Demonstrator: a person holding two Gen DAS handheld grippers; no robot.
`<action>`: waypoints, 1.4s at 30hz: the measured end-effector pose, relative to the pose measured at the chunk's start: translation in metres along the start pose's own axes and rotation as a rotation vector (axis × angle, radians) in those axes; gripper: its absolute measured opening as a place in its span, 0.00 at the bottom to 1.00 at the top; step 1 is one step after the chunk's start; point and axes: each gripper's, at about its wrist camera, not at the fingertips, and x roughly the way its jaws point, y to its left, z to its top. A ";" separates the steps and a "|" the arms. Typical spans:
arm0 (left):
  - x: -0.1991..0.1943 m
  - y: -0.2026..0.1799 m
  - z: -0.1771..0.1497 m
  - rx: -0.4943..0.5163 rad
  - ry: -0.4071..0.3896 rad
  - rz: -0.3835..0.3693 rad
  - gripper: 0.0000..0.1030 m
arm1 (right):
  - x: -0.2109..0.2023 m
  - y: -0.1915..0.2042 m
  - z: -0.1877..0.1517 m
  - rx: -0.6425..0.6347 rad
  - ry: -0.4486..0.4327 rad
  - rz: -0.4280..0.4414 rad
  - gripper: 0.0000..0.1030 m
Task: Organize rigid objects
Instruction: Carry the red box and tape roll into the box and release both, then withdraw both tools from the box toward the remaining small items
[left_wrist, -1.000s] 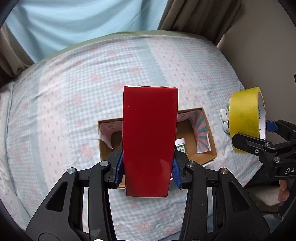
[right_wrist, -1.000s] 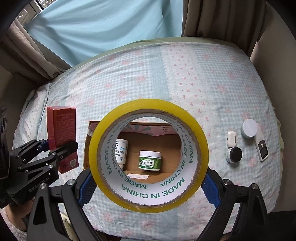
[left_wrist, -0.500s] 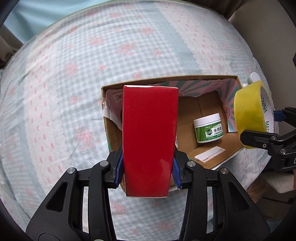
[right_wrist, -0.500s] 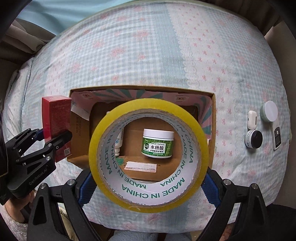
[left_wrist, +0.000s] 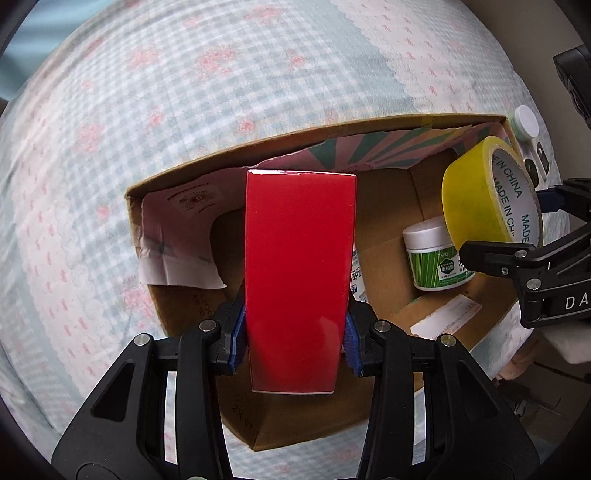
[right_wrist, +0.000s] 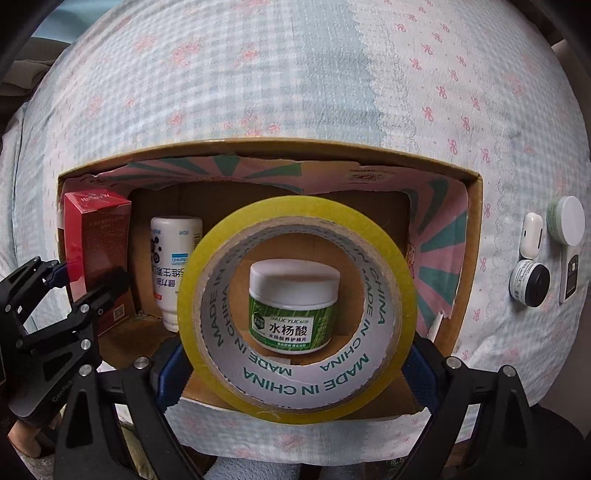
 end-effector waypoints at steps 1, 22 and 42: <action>0.001 -0.001 0.001 0.002 0.003 -0.003 0.37 | 0.001 -0.001 0.001 -0.010 0.006 0.002 0.91; -0.005 -0.021 0.002 0.053 -0.022 0.021 1.00 | -0.005 -0.008 -0.005 -0.070 -0.021 0.065 1.00; -0.100 -0.035 -0.050 -0.036 -0.147 0.063 1.00 | -0.089 -0.002 -0.044 0.020 -0.248 0.060 1.00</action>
